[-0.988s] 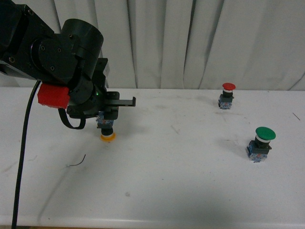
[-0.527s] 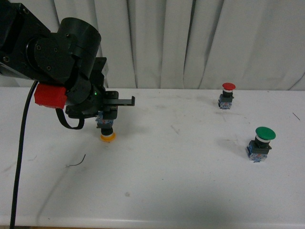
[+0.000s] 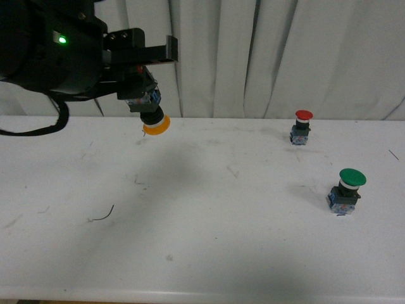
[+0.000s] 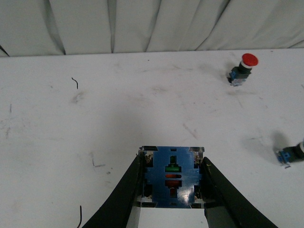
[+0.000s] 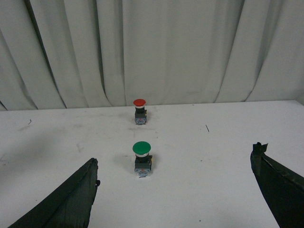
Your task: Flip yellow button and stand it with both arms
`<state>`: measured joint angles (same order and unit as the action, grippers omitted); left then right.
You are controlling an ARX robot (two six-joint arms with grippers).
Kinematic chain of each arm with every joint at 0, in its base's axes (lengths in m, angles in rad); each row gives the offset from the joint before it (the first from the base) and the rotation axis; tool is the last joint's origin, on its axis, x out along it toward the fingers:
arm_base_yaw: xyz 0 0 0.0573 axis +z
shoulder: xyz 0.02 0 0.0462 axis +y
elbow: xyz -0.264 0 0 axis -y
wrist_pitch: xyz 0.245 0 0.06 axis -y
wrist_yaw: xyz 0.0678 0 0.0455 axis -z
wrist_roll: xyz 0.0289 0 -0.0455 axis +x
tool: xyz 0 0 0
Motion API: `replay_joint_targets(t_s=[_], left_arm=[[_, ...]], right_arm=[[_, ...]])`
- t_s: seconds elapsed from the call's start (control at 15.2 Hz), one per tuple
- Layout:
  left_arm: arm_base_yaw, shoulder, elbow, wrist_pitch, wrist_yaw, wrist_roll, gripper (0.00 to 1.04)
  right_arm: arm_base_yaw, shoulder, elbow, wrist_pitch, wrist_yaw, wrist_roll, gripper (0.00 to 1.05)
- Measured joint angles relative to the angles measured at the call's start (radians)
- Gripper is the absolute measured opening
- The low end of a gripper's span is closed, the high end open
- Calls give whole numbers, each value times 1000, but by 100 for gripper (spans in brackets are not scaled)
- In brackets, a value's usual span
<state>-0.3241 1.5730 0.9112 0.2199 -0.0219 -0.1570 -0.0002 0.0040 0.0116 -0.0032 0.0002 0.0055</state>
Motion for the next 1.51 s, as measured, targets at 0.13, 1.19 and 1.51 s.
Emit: replay_joint_targets(t_s=[0.13, 1.19, 1.51], left_arm=[[-21, -163, -101, 13, 12, 0, 30], [2, 87, -306, 1044, 542, -1099, 30], [-26, 89, -304, 1044, 519, -1112, 30]], right_arm=[[0, 0, 0, 0, 0, 0, 98], [0, 0, 0, 0, 0, 0, 98], [0, 0, 0, 0, 0, 0, 98]])
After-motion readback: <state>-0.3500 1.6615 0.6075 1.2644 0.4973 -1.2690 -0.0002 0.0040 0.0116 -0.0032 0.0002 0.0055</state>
